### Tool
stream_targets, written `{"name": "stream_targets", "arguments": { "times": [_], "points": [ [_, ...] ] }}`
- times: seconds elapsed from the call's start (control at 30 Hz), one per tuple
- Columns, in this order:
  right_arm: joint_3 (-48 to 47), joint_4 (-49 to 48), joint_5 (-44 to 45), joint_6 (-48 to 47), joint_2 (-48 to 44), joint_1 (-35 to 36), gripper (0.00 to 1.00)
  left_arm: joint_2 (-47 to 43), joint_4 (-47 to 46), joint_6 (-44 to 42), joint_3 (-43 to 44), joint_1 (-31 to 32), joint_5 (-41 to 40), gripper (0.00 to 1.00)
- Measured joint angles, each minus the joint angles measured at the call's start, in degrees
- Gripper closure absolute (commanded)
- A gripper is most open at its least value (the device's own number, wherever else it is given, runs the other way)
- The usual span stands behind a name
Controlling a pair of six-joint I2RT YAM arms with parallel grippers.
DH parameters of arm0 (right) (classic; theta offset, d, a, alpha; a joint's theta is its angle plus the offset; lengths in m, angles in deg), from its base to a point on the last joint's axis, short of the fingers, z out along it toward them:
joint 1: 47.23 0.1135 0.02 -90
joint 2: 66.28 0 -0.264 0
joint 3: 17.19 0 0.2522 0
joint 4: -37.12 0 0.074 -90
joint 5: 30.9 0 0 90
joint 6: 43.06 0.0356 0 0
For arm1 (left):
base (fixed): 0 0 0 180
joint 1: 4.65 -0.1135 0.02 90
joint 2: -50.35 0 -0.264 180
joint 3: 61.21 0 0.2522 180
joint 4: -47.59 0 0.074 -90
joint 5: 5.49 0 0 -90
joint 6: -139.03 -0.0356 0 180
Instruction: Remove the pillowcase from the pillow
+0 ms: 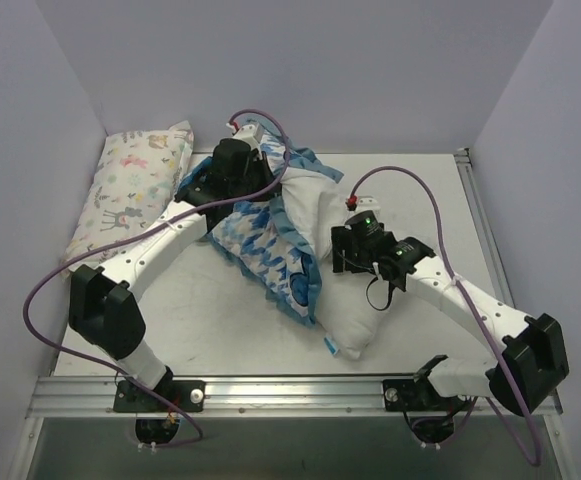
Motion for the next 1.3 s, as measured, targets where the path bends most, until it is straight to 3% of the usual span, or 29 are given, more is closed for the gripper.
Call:
{"name": "stream_targets", "arguments": {
  "times": [0.07, 0.1, 0.23, 0.57, 0.7, 0.77, 0.8, 0.83, 0.87, 0.9, 0.97, 1.0, 1.07, 1.2, 1.3],
  "points": [
    [-0.1, -1.1, 1.3, 1.0, 1.8, -0.3, 0.97, 0.3, 0.8, 0.0, 0.9, -1.0, 0.3, 1.0],
    [-0.3, -1.9, 1.6, 1.1, 2.9, -0.7, 1.0, 0.3, 1.4, -0.1, 1.5, -1.6, 0.4, 1.0],
    [-0.6, -3.1, 0.8, 1.8, 4.3, -5.2, 1.0, 0.3, 2.9, -0.1, 3.8, -5.0, 1.0, 1.0],
    [-2.2, -2.7, -7.5, 2.4, 1.0, -30.9, 1.0, 0.1, 8.3, 1.5, 3.3, -22.2, 3.1, 1.0],
    [-2.2, -1.0, -8.8, 2.2, 0.2, -32.5, 1.0, -0.9, 9.3, 2.1, -1.2, -24.6, 5.0, 1.0],
    [-2.2, -0.7, -8.9, 1.9, 0.2, -32.5, 1.0, -1.6, 8.0, 2.1, -4.0, -24.1, 6.1, 0.88],
    [-2.2, -0.4, -9.0, 1.7, 0.2, -32.5, 0.88, -2.1, 7.0, 2.0, -5.5, -23.8, 6.8, 0.76],
    [-2.4, 0.0, -9.0, 1.5, 0.0, -32.4, 0.76, -2.6, 6.1, 2.0, -6.5, -23.6, 7.8, 0.5],
    [-2.6, 0.5, -8.9, 1.4, -0.2, -32.3, 0.64, -3.1, 5.5, 1.8, -6.9, -23.3, 8.7, 0.38],
    [-3.1, 1.4, -8.6, 1.2, -0.5, -31.9, 0.42, -3.5, 5.0, 1.8, -7.0, -22.9, 9.4, 0.32],
    [-4.8, 3.7, -7.1, 0.5, -1.6, -30.5, 0.29, -4.9, 4.1, 1.4, -6.9, -21.7, 9.8, 0.17],
    [-5.8, 4.7, -5.6, 0.1, -2.3, -29.2, 0.2, -5.8, 4.2, 1.2, -6.7, -20.9, 9.6, 0.15],
    [-8.4, 6.9, -3.5, -0.4, -3.9, -25.3, 0.13, -7.8, 5.0, 1.0, -5.8, -18.6, 7.2, 0.1],
    [-13.4, 9.8, -1.7, -1.8, -7.1, -15.9, 0.06, -14.8, 7.0, 1.7, -6.6, -13.5, -2.1, 0.07],
    [-15.4, 10.4, -0.7, -3.0, -7.9, -10.0, 0.02, -24.4, 6.4, 3.5, -13.6, -10.8, -8.1, 0.07]
  ]
}}
